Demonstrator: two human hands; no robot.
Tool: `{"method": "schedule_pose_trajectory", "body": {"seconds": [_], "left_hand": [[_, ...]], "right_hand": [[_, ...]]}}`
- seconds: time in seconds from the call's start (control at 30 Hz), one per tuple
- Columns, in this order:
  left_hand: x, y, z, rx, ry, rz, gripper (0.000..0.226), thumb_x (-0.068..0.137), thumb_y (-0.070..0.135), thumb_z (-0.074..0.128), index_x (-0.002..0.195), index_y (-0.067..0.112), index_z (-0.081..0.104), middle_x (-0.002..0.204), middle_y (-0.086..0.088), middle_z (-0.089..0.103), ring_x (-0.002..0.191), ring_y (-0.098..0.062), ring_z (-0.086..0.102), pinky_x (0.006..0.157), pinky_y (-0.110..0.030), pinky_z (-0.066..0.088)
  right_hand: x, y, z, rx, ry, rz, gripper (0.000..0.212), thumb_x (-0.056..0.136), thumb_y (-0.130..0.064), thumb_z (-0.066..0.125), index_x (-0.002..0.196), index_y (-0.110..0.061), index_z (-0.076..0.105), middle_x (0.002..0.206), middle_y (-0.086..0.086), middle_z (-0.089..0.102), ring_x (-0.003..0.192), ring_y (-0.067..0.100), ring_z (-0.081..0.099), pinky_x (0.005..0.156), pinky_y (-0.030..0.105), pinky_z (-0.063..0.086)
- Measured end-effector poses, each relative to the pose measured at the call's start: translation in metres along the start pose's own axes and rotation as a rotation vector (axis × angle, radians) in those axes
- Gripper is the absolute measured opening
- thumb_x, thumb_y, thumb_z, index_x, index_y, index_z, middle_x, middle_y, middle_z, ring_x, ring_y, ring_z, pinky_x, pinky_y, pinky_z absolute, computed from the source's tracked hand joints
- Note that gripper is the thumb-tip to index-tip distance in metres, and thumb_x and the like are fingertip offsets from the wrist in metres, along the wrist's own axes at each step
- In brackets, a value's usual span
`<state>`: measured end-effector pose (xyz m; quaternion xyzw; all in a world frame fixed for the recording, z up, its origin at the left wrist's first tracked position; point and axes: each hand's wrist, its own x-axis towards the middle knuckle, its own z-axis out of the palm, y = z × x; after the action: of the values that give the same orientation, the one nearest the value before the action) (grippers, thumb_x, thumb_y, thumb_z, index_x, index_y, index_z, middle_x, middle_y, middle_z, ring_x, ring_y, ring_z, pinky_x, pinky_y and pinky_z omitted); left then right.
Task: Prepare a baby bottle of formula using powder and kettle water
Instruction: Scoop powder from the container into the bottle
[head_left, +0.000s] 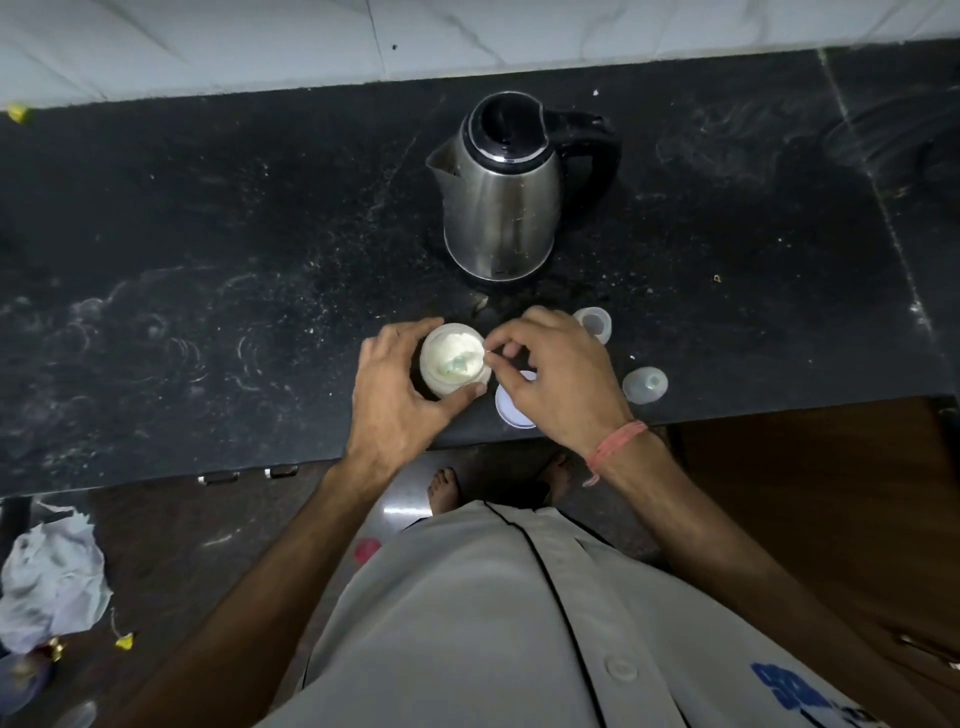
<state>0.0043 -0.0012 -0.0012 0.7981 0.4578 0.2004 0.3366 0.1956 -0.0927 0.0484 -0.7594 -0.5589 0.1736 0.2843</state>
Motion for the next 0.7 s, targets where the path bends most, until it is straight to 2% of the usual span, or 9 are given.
{"method": "schedule_pose_trajectory", "body": {"seconds": [0.07,0.2,0.27,0.37,0.5,0.7], "left_hand": [[0.000,-0.004,0.001,-0.034,-0.012,0.011,0.083,0.074,0.061,0.096,0.144,0.029,0.066,0.136,0.012,0.063,0.128,-0.013,0.058,0.107,-0.013,0.036],[0.000,-0.003,0.005,-0.095,0.010,0.007,0.077,0.075,0.055,0.095,0.142,0.029,0.067,0.134,0.014,0.062,0.125,-0.003,0.057,0.106,-0.041,0.053],[-0.001,-0.005,0.006,-0.122,0.021,-0.002,0.074,0.075,0.053,0.095,0.141,0.029,0.069,0.134,0.016,0.063,0.125,-0.003,0.058,0.103,-0.045,0.056],[-0.001,-0.009,0.007,-0.129,0.027,-0.003,0.074,0.075,0.052,0.098,0.139,0.030,0.069,0.133,0.015,0.064,0.125,-0.007,0.060,0.103,-0.046,0.056],[-0.002,-0.011,0.006,-0.146,0.015,0.006,0.075,0.074,0.052,0.100,0.140,0.032,0.069,0.133,0.016,0.063,0.125,-0.009,0.060,0.102,-0.044,0.056],[-0.001,-0.009,0.004,-0.177,0.001,-0.002,0.081,0.072,0.064,0.095,0.141,0.032,0.069,0.134,0.016,0.063,0.127,-0.009,0.059,0.104,-0.040,0.056]], "right_hand": [[0.006,-0.007,0.008,-0.023,-0.034,-0.006,0.011,0.095,-0.032,0.080,0.105,-0.029,0.081,0.093,-0.015,0.062,0.093,0.012,0.059,0.078,0.041,0.058],[0.015,-0.016,0.016,-0.104,-0.129,0.022,0.021,0.098,-0.037,0.079,0.116,-0.028,0.082,0.099,-0.013,0.062,0.095,0.008,0.060,0.082,0.038,0.057],[0.021,-0.019,0.019,-0.153,-0.186,0.039,0.026,0.099,-0.040,0.078,0.122,-0.029,0.080,0.104,-0.013,0.061,0.097,0.009,0.062,0.086,0.038,0.056],[0.030,-0.025,0.023,-0.221,-0.238,0.060,0.024,0.100,-0.039,0.078,0.122,-0.030,0.081,0.115,-0.007,0.066,0.108,0.017,0.067,0.089,0.038,0.055],[0.030,-0.028,0.024,-0.219,-0.207,0.074,0.012,0.099,-0.036,0.077,0.109,-0.031,0.083,0.113,-0.007,0.068,0.108,0.018,0.068,0.087,0.040,0.057],[0.014,-0.018,0.018,-0.042,-0.061,0.177,0.008,0.097,-0.037,0.078,0.102,-0.033,0.082,0.100,-0.015,0.080,0.083,0.000,0.062,0.083,0.032,0.058]]}}
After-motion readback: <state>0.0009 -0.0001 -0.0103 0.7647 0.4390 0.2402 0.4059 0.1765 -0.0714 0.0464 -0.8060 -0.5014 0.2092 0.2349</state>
